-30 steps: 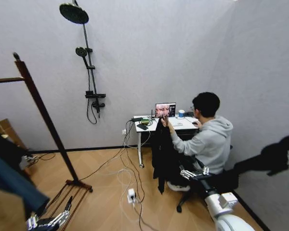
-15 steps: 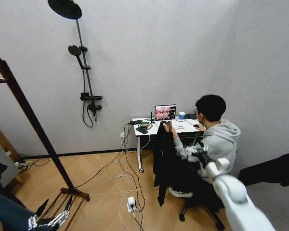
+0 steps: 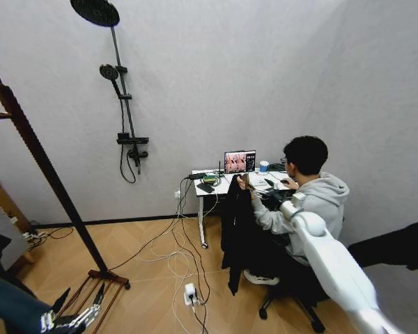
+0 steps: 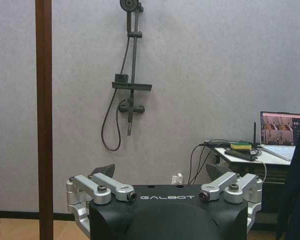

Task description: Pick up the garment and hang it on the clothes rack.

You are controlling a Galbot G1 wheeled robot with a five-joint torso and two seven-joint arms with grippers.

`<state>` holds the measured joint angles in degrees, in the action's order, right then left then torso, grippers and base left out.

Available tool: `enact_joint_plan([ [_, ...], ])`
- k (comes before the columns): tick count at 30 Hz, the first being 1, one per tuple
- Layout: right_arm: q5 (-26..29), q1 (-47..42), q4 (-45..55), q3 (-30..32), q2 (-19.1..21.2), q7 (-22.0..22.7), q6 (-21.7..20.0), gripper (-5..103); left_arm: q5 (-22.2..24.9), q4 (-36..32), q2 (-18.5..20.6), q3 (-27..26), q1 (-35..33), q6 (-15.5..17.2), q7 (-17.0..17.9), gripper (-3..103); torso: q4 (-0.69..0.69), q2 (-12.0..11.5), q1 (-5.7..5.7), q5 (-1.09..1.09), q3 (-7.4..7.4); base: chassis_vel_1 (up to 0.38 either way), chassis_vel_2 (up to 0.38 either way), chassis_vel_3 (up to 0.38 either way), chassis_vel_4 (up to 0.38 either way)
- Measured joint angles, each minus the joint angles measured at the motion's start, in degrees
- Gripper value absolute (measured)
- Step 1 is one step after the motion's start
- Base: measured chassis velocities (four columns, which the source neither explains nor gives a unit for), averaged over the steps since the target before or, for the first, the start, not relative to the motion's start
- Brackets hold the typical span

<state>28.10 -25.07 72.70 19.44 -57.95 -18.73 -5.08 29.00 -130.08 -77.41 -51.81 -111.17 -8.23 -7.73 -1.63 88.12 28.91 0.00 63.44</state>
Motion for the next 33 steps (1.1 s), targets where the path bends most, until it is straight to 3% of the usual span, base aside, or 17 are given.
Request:
enact_joint_plan([
  [4,-3.82,4.45,-3.94,-2.24,-3.9,3.75,-1.14,100,0.0,0.0,0.0,0.0,0.0,0.0,0.0,100,0.02,0.0,0.0,-0.01,0.0,0.0,0.0,0.0,0.0],
  [10,-3.27,7.26,-6.19,-4.06,-6.79,7.98,-1.48,101,0.0,0.0,0.0,0.0,0.0,0.0,0.0,100,0.01,0.0,0.0,-0.02,-0.01,0.0,0.0,0.0,0.0],
  [19,-2.99,6.34,-5.61,-4.4,-6.86,16.36,-2.66,64,0.0,0.0,0.0,0.0,0.0,0.0,0.0,100,0.0,0.01,-0.01,0.0,-0.01,0.0,0.0,0.0,0.0],
  [20,-2.99,6.34,-5.61,-4.4,-6.86,16.36,-2.66,64,0.0,0.0,0.0,0.0,0.0,0.0,0.0,100,0.0,0.01,-0.01,0.0,-0.01,0.0,0.0,0.0,0.0],
  [26,-2.16,6.16,-5.45,-4.15,-5.74,16.46,-2.95,37,0.0,0.0,0.0,0.0,0.0,0.0,0.0,100,0.01,0.01,-0.01,0.0,-0.01,0.0,0.0,0.0,0.0],
  [33,-1.45,4.07,-3.86,-3.65,-4.36,15.74,-3.51,16,0.0,0.0,0.0,0.0,0.0,0.0,-0.01,100,0.02,0.01,-0.01,-0.01,-0.02,0.0,0.0,0.0,0.0],
])
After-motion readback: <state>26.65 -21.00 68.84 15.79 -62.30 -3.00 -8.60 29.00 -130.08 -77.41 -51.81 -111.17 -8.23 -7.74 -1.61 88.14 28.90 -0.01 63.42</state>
